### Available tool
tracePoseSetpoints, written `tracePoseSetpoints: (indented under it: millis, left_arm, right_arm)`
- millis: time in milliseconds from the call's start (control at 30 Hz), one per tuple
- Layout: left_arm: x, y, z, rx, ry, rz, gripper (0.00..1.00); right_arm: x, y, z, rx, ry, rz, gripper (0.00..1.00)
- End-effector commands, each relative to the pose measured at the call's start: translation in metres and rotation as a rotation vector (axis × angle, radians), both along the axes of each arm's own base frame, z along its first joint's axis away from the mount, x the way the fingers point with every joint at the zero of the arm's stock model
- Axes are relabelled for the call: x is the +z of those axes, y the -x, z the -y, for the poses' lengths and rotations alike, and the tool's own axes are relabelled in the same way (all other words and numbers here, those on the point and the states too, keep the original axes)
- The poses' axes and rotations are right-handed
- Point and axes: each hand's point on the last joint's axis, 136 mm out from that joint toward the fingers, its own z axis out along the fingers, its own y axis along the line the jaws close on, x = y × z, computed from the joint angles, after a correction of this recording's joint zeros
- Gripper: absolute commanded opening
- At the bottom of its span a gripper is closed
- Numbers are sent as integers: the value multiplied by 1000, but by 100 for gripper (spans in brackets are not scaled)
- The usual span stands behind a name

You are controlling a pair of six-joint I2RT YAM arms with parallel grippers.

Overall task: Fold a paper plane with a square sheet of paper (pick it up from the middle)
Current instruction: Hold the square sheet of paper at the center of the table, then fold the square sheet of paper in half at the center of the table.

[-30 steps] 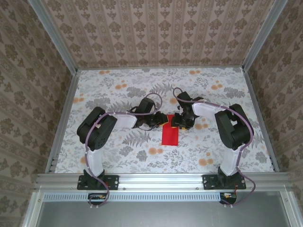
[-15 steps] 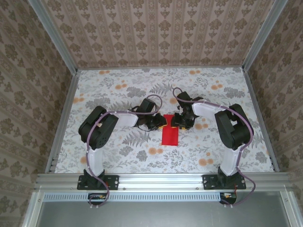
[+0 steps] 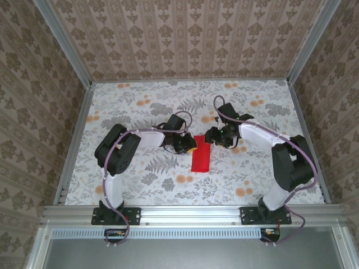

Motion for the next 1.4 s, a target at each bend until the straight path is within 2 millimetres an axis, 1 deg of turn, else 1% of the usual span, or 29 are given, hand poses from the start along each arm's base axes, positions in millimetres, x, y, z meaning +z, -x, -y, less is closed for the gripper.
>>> tracePoseSetpoints:
  millis: [0, 100, 200, 267, 333, 500, 567, 833, 933, 1033, 1100, 1267, 1367]
  left_arm:
    - [-50, 23, -30, 11, -173, -127, 14]
    - [-51, 24, -30, 5, -181, -130, 14]
    - [-53, 25, -31, 0, -191, -136, 12]
    - [-54, 26, -31, -2, -198, -141, 12]
    - [-56, 27, -33, -1, -208, -146, 12]
    - [-63, 32, -38, 12, -239, -180, 9]
    - [-65, 35, -41, 22, -251, -196, 9]
    - [-72, 41, -51, 41, -285, -226, 6]
    - [-75, 43, -54, 41, -297, -240, 8]
    - [-75, 44, -57, 39, -315, -240, 8]
    - [-76, 45, -59, 39, -323, -244, 7]
    - [-77, 44, -61, 35, -329, -246, 6]
    - [-74, 42, -60, 24, -334, -232, 5]
  right_arm:
    - [-1, 6, -27, 42, -155, -36, 41]
    - [-7, 3, -39, 40, -206, -60, 24]
    - [-19, 2, -43, 38, -214, -95, 14]
    - [-30, 6, -44, 42, -214, -132, 11]
    - [-40, 9, -43, 43, -202, -154, 10]
    - [-66, 19, -30, 38, -129, -207, 9]
    - [-74, 22, -24, 37, -111, -217, 9]
    - [-94, 29, 10, -20, -101, -221, 8]
    - [-98, 33, 21, -55, -113, -227, 8]
    - [-96, 32, 34, -98, -122, -207, 8]
    - [-92, 29, 39, -117, -138, -185, 9]
    - [-84, 24, 45, -132, -128, -155, 8]
    - [-67, 16, 43, -124, -153, -100, 8]
